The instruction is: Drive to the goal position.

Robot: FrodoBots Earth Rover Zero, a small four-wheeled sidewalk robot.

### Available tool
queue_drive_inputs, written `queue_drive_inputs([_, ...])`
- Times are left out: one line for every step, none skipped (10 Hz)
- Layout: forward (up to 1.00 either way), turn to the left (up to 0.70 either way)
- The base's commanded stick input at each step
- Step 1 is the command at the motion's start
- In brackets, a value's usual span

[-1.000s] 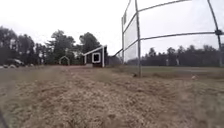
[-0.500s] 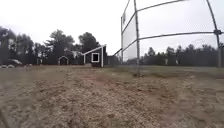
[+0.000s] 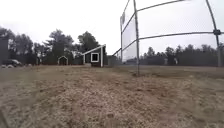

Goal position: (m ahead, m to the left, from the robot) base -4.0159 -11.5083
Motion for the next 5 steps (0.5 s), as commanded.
queue_drive_inputs([0.00, -0.70])
queue_drive_inputs([0.00, -0.70])
queue_drive_inputs([0.00, -0.70])
queue_drive_inputs([0.00, -0.70])
queue_drive_inputs([0.00, -0.70])
